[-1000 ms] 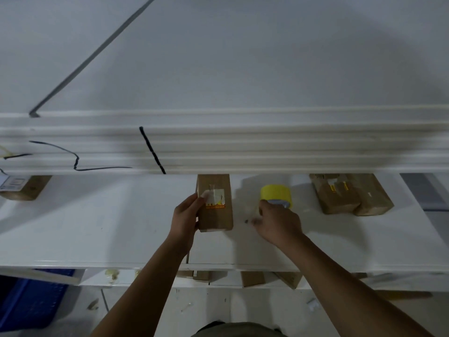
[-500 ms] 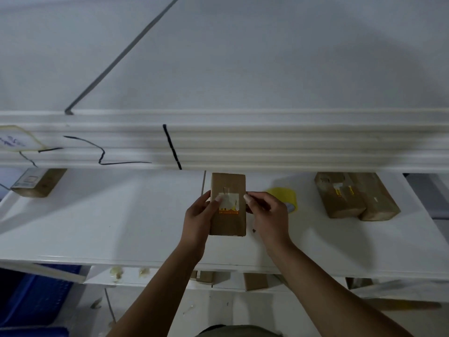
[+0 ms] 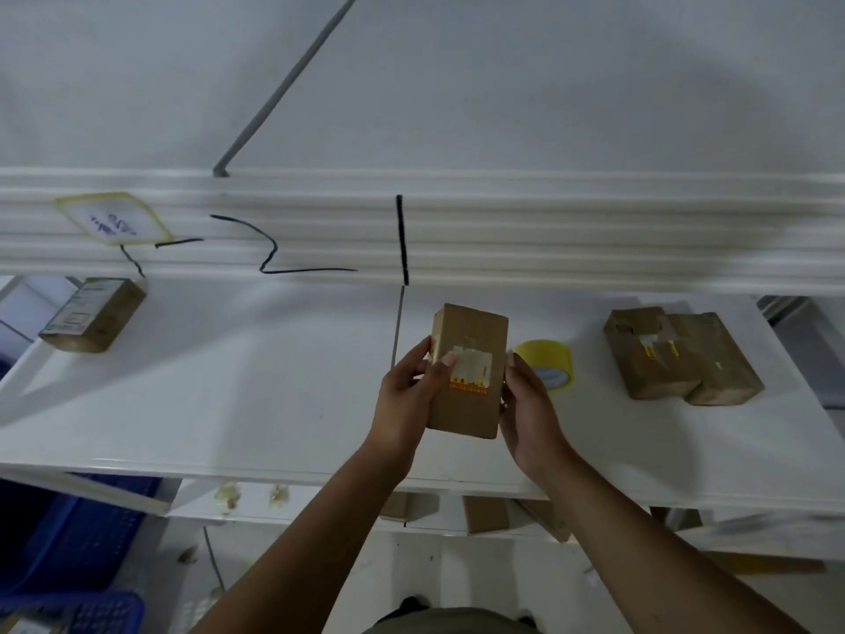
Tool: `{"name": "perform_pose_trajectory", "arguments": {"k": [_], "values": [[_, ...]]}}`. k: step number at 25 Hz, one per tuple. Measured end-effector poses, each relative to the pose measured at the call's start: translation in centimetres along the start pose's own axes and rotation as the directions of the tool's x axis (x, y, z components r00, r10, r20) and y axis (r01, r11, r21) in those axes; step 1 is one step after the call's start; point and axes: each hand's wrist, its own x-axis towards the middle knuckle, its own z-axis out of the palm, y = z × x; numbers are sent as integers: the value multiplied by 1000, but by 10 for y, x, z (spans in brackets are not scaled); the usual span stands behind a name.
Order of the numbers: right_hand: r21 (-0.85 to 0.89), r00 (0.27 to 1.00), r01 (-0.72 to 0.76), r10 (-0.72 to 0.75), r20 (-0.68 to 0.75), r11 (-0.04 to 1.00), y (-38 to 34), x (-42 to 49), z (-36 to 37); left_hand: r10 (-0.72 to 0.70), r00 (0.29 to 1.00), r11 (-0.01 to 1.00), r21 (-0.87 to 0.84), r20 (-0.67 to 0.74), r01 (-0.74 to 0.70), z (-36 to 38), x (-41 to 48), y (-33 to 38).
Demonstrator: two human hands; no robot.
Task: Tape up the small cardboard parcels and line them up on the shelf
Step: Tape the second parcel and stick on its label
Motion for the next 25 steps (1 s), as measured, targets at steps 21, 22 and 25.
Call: {"name": "perform_pose_trajectory", "arguments": {"k": [21, 22, 25], "values": [[-126, 979, 204, -198, 58, 971, -33, -83, 47, 62, 990, 990, 133, -125, -45, -3, -39, 25], [-137, 979, 201, -192, 72, 970, -36, -86, 40, 17, 994, 999, 34, -108, -14, -5, -40, 28], [-151, 982, 110, -84, 172, 982, -42, -94, 25, -103, 994, 971, -216, 20, 105, -3, -48, 39]]}}
